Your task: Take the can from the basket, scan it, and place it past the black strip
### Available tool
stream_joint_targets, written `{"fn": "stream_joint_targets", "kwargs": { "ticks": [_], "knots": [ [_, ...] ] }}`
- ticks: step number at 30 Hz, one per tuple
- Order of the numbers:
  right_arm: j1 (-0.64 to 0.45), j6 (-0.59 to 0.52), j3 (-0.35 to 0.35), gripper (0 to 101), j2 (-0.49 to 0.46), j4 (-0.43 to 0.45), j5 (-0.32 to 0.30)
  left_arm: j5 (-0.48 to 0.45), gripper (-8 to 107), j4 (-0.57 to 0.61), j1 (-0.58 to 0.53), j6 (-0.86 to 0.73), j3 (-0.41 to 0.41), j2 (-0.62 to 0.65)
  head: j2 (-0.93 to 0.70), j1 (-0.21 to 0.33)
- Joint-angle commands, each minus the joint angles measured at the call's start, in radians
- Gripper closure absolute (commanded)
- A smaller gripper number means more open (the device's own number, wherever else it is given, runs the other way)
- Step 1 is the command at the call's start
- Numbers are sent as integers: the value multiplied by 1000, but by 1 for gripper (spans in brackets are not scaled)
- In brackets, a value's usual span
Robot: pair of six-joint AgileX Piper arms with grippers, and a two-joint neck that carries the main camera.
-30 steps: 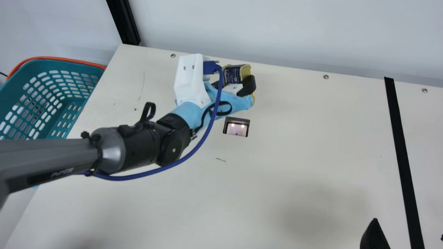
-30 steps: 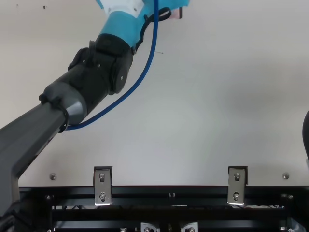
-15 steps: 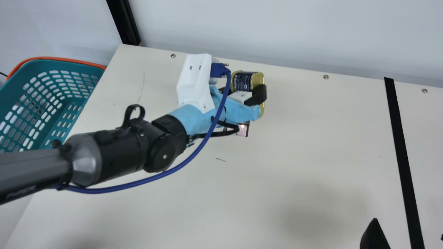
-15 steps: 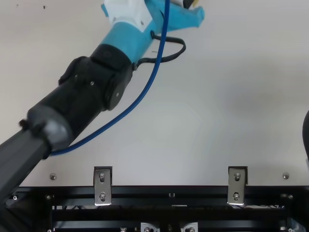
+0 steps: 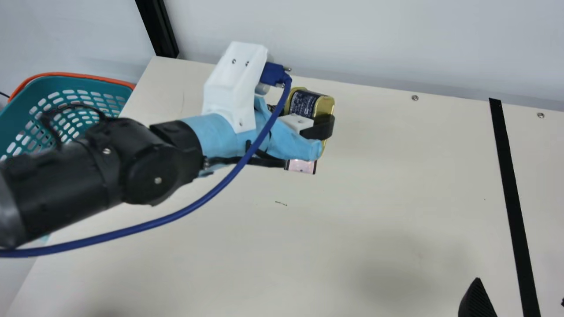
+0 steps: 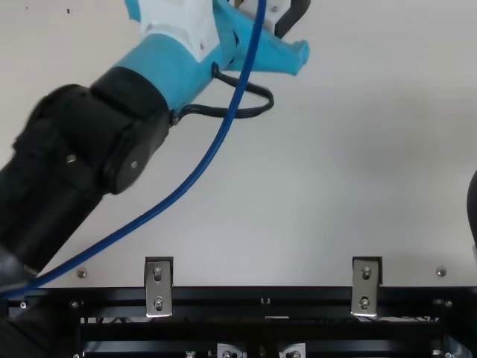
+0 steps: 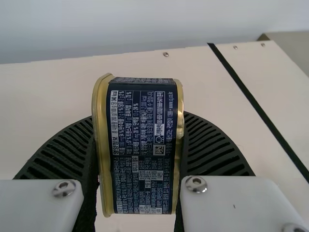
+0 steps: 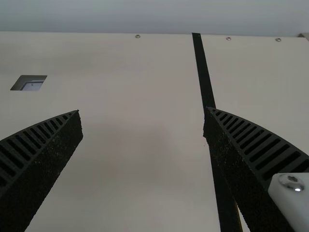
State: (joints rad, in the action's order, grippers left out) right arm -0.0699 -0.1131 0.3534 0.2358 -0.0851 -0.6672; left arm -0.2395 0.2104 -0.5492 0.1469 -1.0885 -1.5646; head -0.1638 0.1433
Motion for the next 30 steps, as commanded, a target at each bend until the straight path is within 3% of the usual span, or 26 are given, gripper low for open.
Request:
{"fn": "stream_joint_targets", "kwargs": {
  "ticks": [1, 8, 15, 23, 30],
  "knots": [
    [0, 0, 0, 0, 0, 0, 0, -194, 89, 3, 6, -47, -40, 2, 1, 4],
    [0, 0, 0, 0, 0, 0, 0, -434, 89, -40, 11, -139, -142, -22, 1, 4],
    [0, 0, 0, 0, 0, 0, 0, -598, 89, -83, -33, -220, -211, -64, 1, 4],
    [0, 0, 0, 0, 0, 0, 0, -696, 89, -104, -95, -345, -237, -107, 1, 4],
    [0, 0, 0, 0, 0, 0, 0, -699, 89, -46, -133, -525, -222, -139, 1, 4]
  ]
}}
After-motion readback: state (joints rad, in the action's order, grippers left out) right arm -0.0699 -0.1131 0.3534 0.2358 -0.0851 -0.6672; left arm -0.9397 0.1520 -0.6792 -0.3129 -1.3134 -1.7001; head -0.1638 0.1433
